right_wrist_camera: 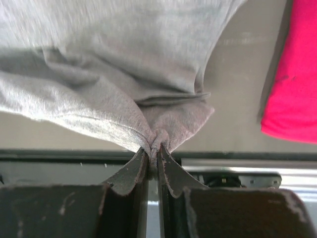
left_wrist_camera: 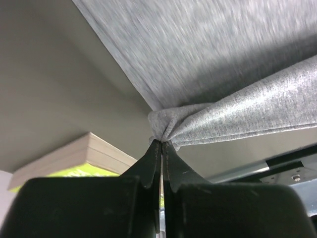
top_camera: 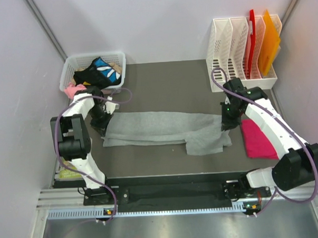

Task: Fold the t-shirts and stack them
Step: Fold the other side of the tshirt into a rectangle

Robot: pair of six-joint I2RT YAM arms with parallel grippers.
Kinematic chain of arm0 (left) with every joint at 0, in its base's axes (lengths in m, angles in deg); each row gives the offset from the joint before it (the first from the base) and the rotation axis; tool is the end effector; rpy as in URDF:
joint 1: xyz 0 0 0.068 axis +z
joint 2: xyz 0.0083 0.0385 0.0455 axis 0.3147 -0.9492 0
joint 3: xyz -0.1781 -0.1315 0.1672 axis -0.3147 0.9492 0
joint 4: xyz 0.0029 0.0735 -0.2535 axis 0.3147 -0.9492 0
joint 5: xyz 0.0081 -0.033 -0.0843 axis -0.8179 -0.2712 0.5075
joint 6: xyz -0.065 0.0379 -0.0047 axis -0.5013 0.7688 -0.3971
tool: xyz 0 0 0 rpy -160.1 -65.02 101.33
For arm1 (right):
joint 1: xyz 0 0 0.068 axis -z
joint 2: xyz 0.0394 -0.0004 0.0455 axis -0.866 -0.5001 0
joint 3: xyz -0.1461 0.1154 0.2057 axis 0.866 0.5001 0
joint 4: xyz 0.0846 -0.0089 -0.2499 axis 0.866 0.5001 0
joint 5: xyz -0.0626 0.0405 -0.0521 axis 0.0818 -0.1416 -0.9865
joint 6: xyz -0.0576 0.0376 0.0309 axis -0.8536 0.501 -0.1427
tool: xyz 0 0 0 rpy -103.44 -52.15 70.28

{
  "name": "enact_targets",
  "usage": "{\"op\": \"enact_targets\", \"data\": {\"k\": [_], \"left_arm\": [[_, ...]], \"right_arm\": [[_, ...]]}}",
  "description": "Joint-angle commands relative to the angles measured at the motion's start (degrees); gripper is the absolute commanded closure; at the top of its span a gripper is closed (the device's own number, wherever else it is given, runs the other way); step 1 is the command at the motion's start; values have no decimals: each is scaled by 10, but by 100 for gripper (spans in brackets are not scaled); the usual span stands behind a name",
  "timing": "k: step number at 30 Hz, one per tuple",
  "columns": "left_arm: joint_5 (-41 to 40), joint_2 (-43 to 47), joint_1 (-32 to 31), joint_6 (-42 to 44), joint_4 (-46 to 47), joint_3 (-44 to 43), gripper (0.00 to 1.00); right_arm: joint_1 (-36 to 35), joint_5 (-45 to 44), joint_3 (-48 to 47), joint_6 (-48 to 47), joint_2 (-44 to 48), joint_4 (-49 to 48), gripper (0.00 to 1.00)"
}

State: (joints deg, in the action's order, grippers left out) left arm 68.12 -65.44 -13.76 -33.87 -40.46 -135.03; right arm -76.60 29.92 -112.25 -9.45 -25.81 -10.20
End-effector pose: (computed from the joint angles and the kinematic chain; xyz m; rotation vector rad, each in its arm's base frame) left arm 0.3273 0.0202 0.1730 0.7287 3.0442 -0.1559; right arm 0.2341 0.0705 0.2762 0.1582 2.8737 0.1531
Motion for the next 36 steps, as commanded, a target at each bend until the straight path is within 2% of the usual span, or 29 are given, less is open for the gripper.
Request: {"op": "enact_targets", "data": {"k": [1, 11, 23, 33, 35, 36], "left_arm": [[4, -31, 3, 15, 11, -44, 100], [2, -80, -2, 25, -3, -127, 100], [9, -123, -27, 18, 8, -180, 100], [-7, -166, -38, 18, 10, -241, 100], [-16, -161, -38, 18, 12, -241, 94], [-22, -157, -39, 18, 16, -239, 79]], "right_arm": [[19, -22, -35, -12, -27, -48, 100], [36, -29, -40, -19, -50, -60, 100], [49, -40, -19, -30, -48, -61, 100], [61, -40, -18, -38, -86, -81, 100], [61, -40, -15, -41, -92, -84, 100], [61, -39, -14, -40, -97, -86, 100]]}}
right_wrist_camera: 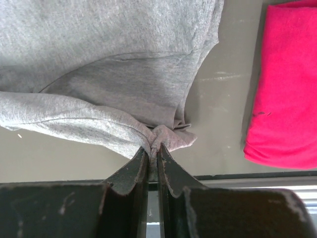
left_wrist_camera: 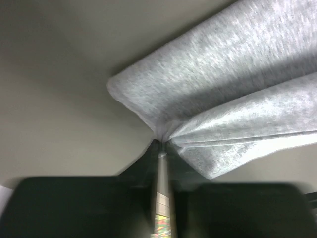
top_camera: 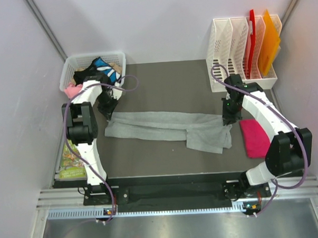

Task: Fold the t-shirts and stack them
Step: Fold the other side of the tshirt into a rectangle

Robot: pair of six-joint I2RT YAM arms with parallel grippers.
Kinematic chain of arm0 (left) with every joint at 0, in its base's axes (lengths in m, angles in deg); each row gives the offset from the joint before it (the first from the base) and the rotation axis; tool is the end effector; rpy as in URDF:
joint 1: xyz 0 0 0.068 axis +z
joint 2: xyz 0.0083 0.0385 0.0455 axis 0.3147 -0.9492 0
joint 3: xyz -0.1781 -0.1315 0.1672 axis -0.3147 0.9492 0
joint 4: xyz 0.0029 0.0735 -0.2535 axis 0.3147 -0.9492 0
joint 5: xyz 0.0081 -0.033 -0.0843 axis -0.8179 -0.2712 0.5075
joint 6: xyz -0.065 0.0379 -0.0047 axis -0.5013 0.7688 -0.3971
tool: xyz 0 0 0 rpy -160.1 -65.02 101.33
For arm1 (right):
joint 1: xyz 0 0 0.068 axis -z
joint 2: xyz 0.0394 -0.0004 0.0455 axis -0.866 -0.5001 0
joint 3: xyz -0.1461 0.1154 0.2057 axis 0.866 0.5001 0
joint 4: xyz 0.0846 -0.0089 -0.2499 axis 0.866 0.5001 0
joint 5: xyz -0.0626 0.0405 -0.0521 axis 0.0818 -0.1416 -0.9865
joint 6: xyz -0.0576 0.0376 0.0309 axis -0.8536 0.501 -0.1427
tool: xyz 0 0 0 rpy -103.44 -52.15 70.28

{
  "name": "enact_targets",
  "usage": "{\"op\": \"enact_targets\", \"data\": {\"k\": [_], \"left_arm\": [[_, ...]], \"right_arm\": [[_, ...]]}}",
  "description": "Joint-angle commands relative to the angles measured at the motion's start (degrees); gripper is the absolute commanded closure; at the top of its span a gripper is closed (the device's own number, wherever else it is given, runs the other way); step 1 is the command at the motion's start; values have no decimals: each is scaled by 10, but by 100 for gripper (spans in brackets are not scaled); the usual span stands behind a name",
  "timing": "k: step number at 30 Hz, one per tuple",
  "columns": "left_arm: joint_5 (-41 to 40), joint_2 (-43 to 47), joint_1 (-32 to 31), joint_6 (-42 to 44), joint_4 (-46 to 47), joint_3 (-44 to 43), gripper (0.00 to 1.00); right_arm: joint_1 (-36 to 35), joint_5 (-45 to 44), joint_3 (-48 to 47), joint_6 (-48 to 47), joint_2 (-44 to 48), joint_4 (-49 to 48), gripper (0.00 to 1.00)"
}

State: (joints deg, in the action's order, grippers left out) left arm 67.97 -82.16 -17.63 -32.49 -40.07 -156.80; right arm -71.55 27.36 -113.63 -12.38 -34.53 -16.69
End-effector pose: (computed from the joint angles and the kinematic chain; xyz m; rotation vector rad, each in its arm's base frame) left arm 0.4180 -0.0007 0.1656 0.8502 2.9233 -0.1062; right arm 0.2797 0.0550 0.2501 0.2199 2.8684 0.0588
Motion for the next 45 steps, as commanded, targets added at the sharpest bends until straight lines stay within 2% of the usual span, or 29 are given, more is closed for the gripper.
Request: {"op": "enact_targets", "data": {"k": [1, 3, 7, 11, 14, 21, 30, 33, 37, 39, 40, 41, 45], "left_arm": [[-34, 14, 1, 4, 15, -12, 71], [-47, 36, 2, 4, 36, 12, 50], [-70, 85, 1, 6, 57, 31, 38], [-15, 132, -5, -8, 17, -1, 35], [-2, 173, -53, -12, 5, 17, 33], [18, 231, -119, -27, 33, 160, 32], [-20, 214, -112, 2, 101, 269, 34], [-21, 205, -97, 8, 106, 274, 36], [-23, 200, -77, 17, 110, 283, 36], [-26, 203, -71, 20, 114, 289, 37], [-29, 203, -68, 21, 115, 291, 37], [-30, 204, -65, 23, 117, 293, 37], [-35, 206, -55, 27, 126, 310, 37]], "right_arm": [[9, -14, 3, -13, -11, -24, 100], [9, -13, 9, -14, -18, -29, 100], [11, -13, 8, -21, -33, -36, 100], [15, -12, 2, -23, -56, -46, 100], [20, -9, -10, -23, -83, -57, 100], [40, -8, -64, -29, -162, -66, 100], [61, -6, -123, -26, -236, -75, 100], [62, -7, -131, -26, -254, -74, 100], [63, -33, -129, -35, -259, -71, 74], [63, -57, -130, -36, -251, -68, 70], [63, -67, -130, -33, -243, -67, 64], [62, -90, -131, -31, -234, -66, 61], [44, -118, -135, -36, -148, -56, 60]]}}
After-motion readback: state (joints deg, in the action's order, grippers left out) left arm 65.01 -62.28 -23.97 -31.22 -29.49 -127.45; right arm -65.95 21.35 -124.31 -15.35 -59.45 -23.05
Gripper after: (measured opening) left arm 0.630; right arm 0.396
